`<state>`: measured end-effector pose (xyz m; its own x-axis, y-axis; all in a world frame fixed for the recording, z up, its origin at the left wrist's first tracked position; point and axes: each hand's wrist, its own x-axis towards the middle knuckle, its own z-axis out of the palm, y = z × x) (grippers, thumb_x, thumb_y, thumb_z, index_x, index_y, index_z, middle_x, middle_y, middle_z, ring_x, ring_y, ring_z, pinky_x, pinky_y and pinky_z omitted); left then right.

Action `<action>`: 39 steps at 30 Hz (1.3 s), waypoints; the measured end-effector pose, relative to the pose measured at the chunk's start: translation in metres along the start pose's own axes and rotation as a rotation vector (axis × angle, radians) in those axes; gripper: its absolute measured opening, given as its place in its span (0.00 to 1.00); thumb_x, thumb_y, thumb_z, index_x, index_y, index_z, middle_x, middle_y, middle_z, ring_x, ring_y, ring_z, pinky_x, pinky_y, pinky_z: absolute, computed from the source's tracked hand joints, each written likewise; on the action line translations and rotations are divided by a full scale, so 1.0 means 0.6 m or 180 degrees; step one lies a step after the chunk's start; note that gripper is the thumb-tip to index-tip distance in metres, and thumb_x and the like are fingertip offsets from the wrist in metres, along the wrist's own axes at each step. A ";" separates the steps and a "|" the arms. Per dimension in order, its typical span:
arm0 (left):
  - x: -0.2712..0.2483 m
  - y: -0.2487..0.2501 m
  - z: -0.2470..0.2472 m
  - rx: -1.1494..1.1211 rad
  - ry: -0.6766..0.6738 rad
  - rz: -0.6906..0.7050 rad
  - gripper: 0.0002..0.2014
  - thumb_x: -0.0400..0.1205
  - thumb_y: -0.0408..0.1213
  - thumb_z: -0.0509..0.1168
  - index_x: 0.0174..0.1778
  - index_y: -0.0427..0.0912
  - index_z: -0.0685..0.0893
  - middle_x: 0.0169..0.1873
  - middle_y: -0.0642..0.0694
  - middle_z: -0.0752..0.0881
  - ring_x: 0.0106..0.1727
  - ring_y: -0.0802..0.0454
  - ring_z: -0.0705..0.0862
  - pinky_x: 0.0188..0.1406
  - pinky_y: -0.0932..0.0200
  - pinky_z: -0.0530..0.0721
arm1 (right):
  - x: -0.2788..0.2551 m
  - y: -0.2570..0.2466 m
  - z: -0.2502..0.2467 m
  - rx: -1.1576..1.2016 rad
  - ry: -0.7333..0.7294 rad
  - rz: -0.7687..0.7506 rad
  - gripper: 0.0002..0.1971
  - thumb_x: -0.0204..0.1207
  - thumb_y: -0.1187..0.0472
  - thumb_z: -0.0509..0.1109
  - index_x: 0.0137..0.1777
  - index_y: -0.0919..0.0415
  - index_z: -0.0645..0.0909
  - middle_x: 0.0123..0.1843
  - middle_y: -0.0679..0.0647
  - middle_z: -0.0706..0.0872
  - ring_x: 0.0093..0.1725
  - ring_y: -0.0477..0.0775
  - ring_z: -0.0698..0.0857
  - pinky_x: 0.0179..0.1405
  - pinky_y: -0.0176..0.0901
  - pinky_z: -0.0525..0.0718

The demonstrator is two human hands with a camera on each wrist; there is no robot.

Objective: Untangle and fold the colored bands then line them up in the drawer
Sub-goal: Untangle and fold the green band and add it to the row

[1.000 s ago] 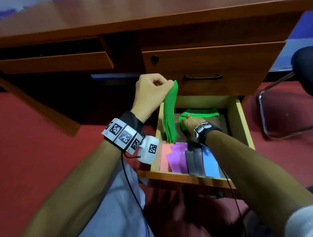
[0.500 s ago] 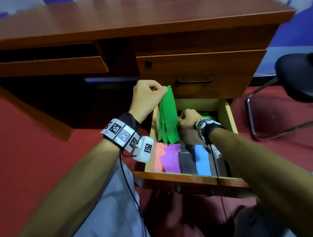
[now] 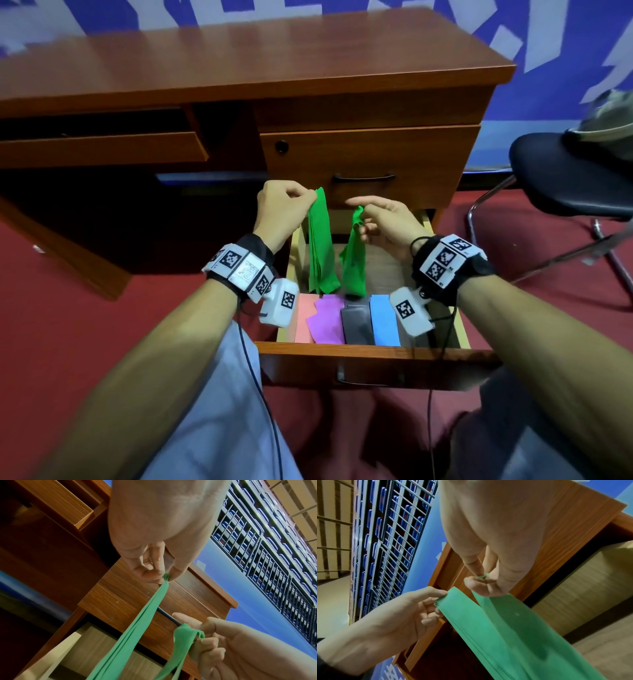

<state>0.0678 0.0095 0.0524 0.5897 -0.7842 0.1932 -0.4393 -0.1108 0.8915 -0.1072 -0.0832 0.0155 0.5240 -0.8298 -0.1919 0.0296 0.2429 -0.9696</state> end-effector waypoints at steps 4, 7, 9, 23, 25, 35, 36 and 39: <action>-0.003 0.000 0.008 0.0064 -0.0060 -0.0004 0.07 0.74 0.39 0.72 0.30 0.45 0.92 0.21 0.55 0.86 0.20 0.65 0.77 0.30 0.62 0.76 | -0.011 -0.016 0.005 0.0026 -0.0096 0.0011 0.13 0.78 0.69 0.61 0.46 0.63 0.89 0.37 0.62 0.72 0.27 0.53 0.78 0.29 0.41 0.80; 0.000 -0.001 0.013 0.0061 -0.0073 0.0010 0.08 0.75 0.38 0.72 0.30 0.45 0.92 0.21 0.55 0.86 0.18 0.64 0.77 0.29 0.64 0.76 | -0.017 -0.026 0.009 0.0112 -0.0040 0.0019 0.03 0.79 0.65 0.69 0.46 0.63 0.83 0.35 0.61 0.73 0.26 0.55 0.79 0.28 0.42 0.81; 0.001 -0.001 0.016 0.0031 -0.0082 0.0021 0.08 0.76 0.38 0.72 0.31 0.44 0.92 0.22 0.54 0.86 0.18 0.64 0.77 0.26 0.65 0.75 | -0.019 -0.026 0.010 -0.0163 0.0094 -0.0119 0.04 0.79 0.65 0.73 0.49 0.62 0.81 0.37 0.63 0.79 0.26 0.55 0.82 0.27 0.43 0.82; -0.006 0.013 0.033 -0.0627 -0.0640 -0.0392 0.06 0.80 0.32 0.75 0.43 0.32 0.93 0.31 0.43 0.89 0.29 0.52 0.86 0.19 0.64 0.76 | -0.027 -0.055 0.017 -0.0063 -0.0006 -0.0224 0.06 0.84 0.69 0.66 0.57 0.66 0.82 0.38 0.63 0.82 0.27 0.53 0.83 0.29 0.44 0.84; -0.009 0.018 0.034 -0.0707 -0.0709 -0.0443 0.05 0.80 0.32 0.75 0.43 0.33 0.93 0.31 0.44 0.90 0.30 0.53 0.87 0.20 0.64 0.77 | -0.030 -0.057 0.020 0.0032 -0.0094 -0.0225 0.06 0.84 0.68 0.66 0.57 0.66 0.82 0.36 0.58 0.85 0.29 0.51 0.84 0.29 0.42 0.85; -0.014 0.022 0.029 -0.0651 -0.0527 -0.0085 0.05 0.79 0.33 0.75 0.40 0.35 0.94 0.31 0.39 0.91 0.31 0.49 0.87 0.20 0.62 0.77 | -0.032 -0.059 0.027 0.0154 -0.0222 -0.0220 0.09 0.84 0.70 0.67 0.62 0.67 0.78 0.44 0.64 0.87 0.33 0.56 0.89 0.34 0.45 0.91; -0.013 0.021 0.028 -0.0618 -0.0490 -0.0034 0.05 0.78 0.33 0.75 0.39 0.37 0.94 0.32 0.38 0.91 0.31 0.47 0.87 0.20 0.61 0.77 | -0.033 -0.059 0.027 0.0104 -0.0217 -0.0231 0.10 0.84 0.70 0.66 0.63 0.67 0.77 0.45 0.65 0.86 0.32 0.56 0.89 0.33 0.45 0.90; -0.012 0.019 0.026 -0.0486 -0.0489 0.0110 0.06 0.76 0.38 0.74 0.36 0.43 0.95 0.32 0.35 0.91 0.30 0.41 0.85 0.25 0.58 0.78 | -0.035 -0.058 0.029 0.0011 -0.0273 -0.0233 0.09 0.84 0.71 0.66 0.62 0.66 0.76 0.44 0.66 0.86 0.32 0.56 0.88 0.31 0.44 0.90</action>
<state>0.0479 0.0042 0.0548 0.4608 -0.8710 0.1703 -0.3429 0.0023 0.9394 -0.1044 -0.0657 0.0559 0.5912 -0.7994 -0.1068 0.0733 0.1851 -0.9800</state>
